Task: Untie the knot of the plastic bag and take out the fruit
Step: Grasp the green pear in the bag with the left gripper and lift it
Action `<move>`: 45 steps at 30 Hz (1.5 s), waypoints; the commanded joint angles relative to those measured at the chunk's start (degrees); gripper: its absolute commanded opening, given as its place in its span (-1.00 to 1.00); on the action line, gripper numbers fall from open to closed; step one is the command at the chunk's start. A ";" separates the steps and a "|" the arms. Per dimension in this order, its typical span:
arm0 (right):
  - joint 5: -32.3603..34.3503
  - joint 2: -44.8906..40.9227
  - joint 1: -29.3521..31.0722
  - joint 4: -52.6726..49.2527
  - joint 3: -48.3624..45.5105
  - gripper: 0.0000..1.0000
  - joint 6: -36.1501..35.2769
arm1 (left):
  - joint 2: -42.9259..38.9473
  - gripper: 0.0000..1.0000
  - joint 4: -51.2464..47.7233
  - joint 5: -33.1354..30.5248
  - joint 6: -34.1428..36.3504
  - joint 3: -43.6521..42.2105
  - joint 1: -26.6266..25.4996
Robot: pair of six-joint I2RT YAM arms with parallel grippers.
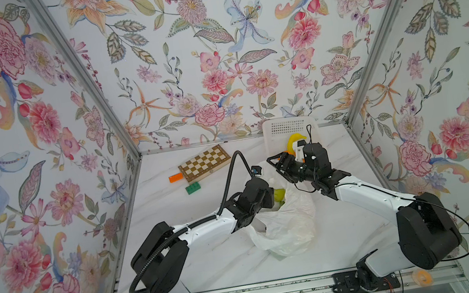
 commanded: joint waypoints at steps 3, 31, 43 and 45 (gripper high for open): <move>-0.24 0.65 -0.46 1.36 1.19 0.56 1.08 | 4.81 0.12 1.00 4.49 -2.78 2.71 2.06; -1.61 -0.49 -1.00 0.21 0.59 0.60 1.23 | 17.70 -0.16 14.81 19.47 -13.21 5.02 7.41; -0.53 -1.61 -1.26 0.35 0.07 0.62 1.74 | 9.37 -0.32 19.07 21.36 -13.41 -0.86 7.02; -0.18 -1.42 -1.26 0.32 0.44 0.62 1.77 | 7.38 -0.32 18.78 21.60 -12.36 -1.76 6.74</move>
